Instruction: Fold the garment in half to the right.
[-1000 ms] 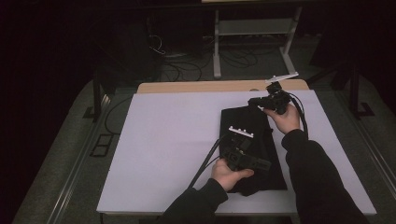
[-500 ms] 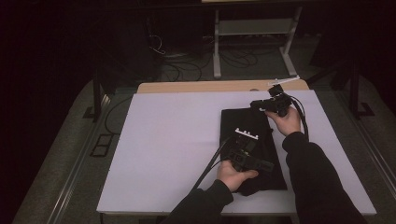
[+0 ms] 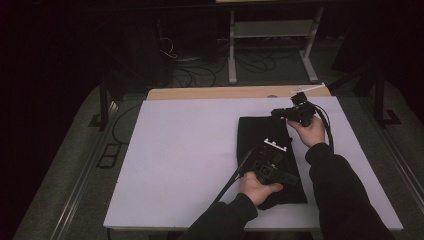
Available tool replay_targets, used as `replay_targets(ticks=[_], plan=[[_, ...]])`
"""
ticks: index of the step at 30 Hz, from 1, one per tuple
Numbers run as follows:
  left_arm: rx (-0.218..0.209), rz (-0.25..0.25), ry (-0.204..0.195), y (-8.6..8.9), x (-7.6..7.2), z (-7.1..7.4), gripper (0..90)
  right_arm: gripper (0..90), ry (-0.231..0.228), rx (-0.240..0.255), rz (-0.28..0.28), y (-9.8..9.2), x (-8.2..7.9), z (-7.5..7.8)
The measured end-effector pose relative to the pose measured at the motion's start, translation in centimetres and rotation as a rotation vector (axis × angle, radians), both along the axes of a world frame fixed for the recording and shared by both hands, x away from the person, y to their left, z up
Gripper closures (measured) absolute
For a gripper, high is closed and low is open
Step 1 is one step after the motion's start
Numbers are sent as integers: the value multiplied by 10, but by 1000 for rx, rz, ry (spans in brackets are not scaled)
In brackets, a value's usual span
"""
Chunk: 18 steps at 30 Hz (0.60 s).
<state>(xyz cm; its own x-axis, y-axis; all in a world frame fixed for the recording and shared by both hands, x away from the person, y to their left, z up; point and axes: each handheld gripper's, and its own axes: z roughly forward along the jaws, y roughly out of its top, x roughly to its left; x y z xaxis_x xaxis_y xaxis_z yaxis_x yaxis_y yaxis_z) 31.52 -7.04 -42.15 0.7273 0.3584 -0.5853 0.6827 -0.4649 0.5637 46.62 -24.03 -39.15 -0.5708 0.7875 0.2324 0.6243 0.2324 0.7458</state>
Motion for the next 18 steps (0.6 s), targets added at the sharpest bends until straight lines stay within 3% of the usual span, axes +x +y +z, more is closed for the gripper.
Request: replay_targets(ticks=[14, 16, 18], plan=[[53, -18, 5, -17, -2, -6, 850, 857, 25, 12, -32, -15, -1, -15], [76, -25, -29, -19, -4, -6, 850, 857, 21, 10, -36, -16, -2, -16], [95, -31, -38, -22, -5, -6, 849, 857, 17, 12, -41, -17, -2, -18]])
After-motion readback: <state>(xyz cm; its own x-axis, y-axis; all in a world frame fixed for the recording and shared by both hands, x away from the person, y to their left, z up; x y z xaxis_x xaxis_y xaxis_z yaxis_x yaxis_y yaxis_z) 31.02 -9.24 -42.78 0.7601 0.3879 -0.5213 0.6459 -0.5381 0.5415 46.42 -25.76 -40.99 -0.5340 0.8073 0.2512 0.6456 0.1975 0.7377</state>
